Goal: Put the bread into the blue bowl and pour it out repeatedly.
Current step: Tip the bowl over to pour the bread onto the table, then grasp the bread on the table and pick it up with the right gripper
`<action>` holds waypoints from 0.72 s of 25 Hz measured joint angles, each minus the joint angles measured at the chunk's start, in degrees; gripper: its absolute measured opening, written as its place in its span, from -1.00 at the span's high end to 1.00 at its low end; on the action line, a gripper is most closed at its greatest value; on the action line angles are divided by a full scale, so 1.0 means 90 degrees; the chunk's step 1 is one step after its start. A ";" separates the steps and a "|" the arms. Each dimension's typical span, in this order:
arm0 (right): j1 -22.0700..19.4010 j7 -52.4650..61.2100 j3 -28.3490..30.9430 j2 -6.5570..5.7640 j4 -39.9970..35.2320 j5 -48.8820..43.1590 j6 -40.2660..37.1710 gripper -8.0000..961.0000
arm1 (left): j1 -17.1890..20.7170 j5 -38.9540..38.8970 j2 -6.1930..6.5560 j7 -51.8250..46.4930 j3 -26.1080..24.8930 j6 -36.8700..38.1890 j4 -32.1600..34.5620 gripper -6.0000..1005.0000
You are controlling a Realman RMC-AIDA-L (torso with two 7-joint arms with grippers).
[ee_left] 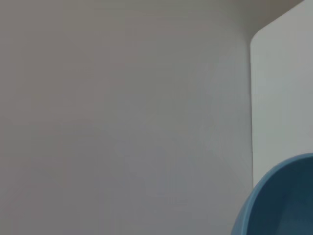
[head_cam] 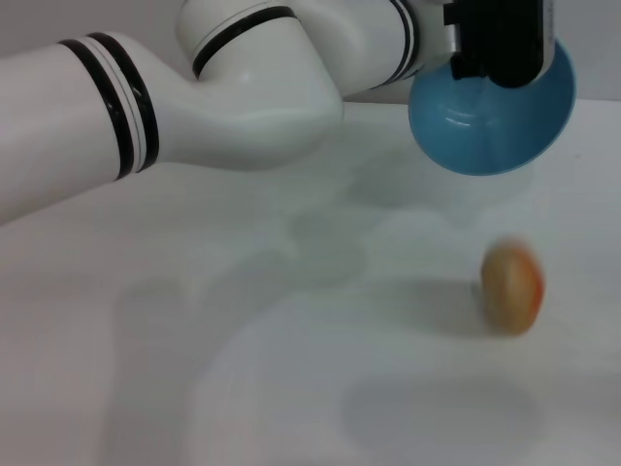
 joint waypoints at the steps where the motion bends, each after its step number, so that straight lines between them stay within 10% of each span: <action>1: 0.0026 0.0002 0.0068 0.0001 0.0019 0.0000 0.0022 -0.28 | 0.0008 -0.0010 0.0000 -0.0083 -0.0006 -0.0007 -0.0014 0.99; 9: 0.0364 0.0308 -0.0039 -0.0012 0.0263 -0.0420 0.0176 -0.28 | 0.0164 -0.0492 -0.0006 -0.1494 -0.0962 0.0253 -0.0133 0.99; 18: 0.1048 0.5227 -0.1167 -0.0205 -0.0860 -0.3065 0.0094 -0.28 | 0.0641 -0.2017 0.0045 -0.1502 -0.1470 0.0398 -0.0335 0.99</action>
